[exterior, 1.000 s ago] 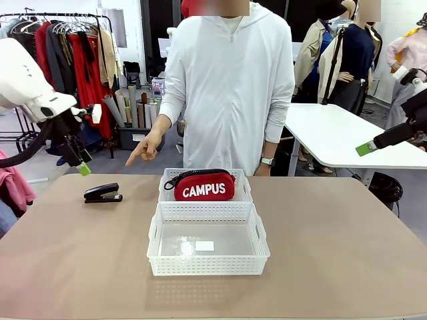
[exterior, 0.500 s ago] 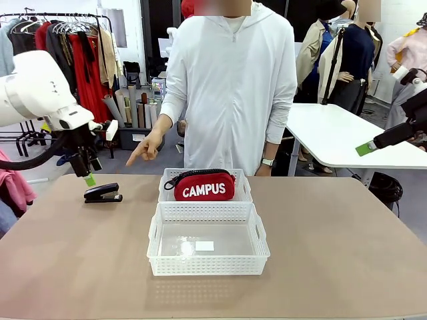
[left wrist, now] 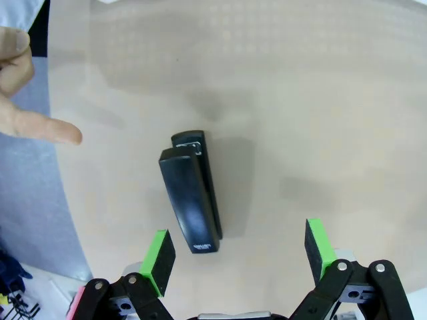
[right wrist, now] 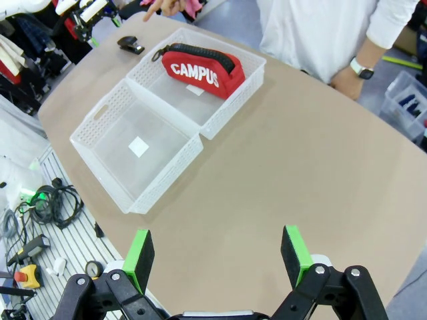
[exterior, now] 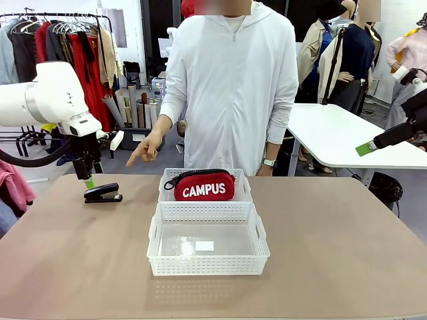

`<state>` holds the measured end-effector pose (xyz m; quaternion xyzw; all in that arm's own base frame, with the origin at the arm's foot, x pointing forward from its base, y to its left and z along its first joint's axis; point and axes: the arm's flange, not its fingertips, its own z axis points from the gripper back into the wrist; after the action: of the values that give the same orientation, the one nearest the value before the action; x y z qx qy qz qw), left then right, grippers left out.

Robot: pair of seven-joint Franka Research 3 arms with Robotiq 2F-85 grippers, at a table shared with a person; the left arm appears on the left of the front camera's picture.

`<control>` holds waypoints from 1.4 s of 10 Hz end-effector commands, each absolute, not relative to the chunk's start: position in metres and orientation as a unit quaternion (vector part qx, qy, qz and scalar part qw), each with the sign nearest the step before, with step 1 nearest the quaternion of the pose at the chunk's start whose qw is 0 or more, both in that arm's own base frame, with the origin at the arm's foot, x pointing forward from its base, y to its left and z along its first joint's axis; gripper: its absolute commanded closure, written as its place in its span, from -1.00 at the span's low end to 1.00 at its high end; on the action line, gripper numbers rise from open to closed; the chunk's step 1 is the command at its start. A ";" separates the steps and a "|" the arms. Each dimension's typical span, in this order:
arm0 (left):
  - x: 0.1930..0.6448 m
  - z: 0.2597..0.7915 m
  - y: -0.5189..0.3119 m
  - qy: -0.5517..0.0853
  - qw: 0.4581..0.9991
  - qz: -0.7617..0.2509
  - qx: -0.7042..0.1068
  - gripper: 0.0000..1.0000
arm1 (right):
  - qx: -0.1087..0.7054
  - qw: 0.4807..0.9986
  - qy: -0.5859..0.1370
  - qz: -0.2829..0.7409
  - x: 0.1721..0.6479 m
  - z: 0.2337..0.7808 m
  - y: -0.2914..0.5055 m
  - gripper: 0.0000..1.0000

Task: Distribute items into two baskets.
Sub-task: Pick up the Stapler that the person points to.

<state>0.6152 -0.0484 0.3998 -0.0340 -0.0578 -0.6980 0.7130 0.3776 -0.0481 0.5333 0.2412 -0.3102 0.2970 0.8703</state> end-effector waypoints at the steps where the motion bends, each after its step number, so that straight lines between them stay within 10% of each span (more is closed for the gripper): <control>1: 0.635 0.391 -0.050 -0.043 0.713 -0.699 -0.034 -1.00 | 0.242 0.870 -0.311 0.296 0.378 0.534 -0.049 -1.00; 14: 0.646 0.319 -0.050 -0.045 0.712 -0.700 -0.031 -1.00 | 0.242 0.870 -0.311 0.296 0.378 0.534 -0.049 -1.00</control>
<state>0.6482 -0.0510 0.3210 -0.0412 -0.0419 -0.7031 0.7087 0.3776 -0.0481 0.5332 0.2412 -0.3101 0.2970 0.8703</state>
